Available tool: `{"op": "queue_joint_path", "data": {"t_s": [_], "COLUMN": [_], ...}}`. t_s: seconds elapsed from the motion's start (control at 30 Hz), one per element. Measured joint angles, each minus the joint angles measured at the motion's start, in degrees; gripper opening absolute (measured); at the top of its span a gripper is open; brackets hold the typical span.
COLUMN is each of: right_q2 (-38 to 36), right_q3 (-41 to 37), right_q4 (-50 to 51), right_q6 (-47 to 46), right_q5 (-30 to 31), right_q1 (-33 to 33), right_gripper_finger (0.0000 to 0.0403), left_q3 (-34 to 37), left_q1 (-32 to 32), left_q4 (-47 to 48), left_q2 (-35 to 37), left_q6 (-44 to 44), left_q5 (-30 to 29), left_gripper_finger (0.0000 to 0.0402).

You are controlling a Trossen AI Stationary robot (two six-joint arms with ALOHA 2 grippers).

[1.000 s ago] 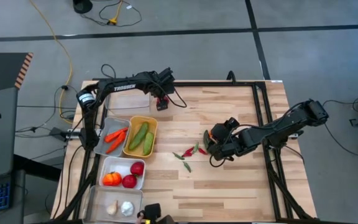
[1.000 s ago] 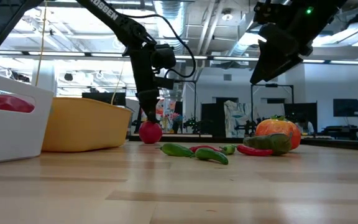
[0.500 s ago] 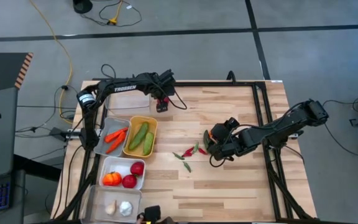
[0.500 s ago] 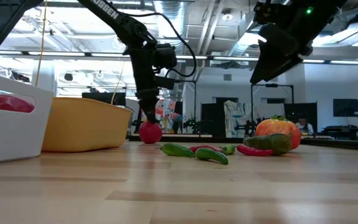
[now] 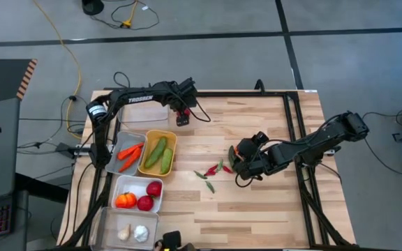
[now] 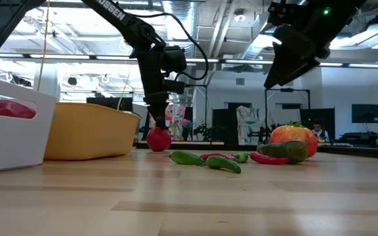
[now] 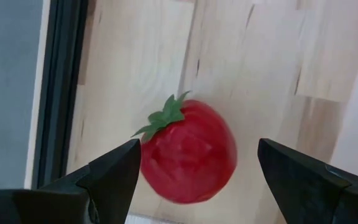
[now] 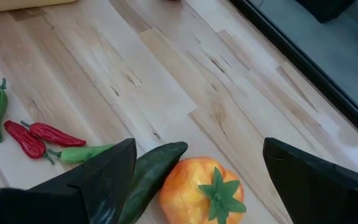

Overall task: Sort produce into baskets
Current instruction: Put the top left tomato to the white bin

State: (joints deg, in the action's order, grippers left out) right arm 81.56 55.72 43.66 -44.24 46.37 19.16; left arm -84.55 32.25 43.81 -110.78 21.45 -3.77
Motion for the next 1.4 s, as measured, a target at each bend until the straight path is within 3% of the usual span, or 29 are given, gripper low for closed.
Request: {"op": "queue_joint_path", "data": {"t_s": [0.53,0.87,1.1,1.4], "right_q2": [0.0,0.0,0.0,0.0], "right_q3": [0.0,0.0,0.0,0.0], "right_q4": [-0.04,-0.07,-0.07,-0.66], "right_q6": [1.18,1.22,1.22,1.22], "right_q5": [0.0,0.0,0.0,0.0], "right_q1": [0.0,0.0,-0.02,-0.02], "right_gripper_finger": [0.0376,0.0376,0.0376,0.0376], "left_q3": [-1.4,-7.14,-7.95,-7.21], "left_q1": [0.27,1.7,1.45,-0.28], "left_q4": [-2.42,5.71,14.65,15.21], "left_q2": [0.11,0.13,0.13,0.11], "left_q6": [-12.0,-20.01,-11.74,-4.61], "left_q5": [-2.35,-0.05,0.52,0.48], "left_gripper_finger": [0.0311,0.0311,0.0311,0.0301]}}
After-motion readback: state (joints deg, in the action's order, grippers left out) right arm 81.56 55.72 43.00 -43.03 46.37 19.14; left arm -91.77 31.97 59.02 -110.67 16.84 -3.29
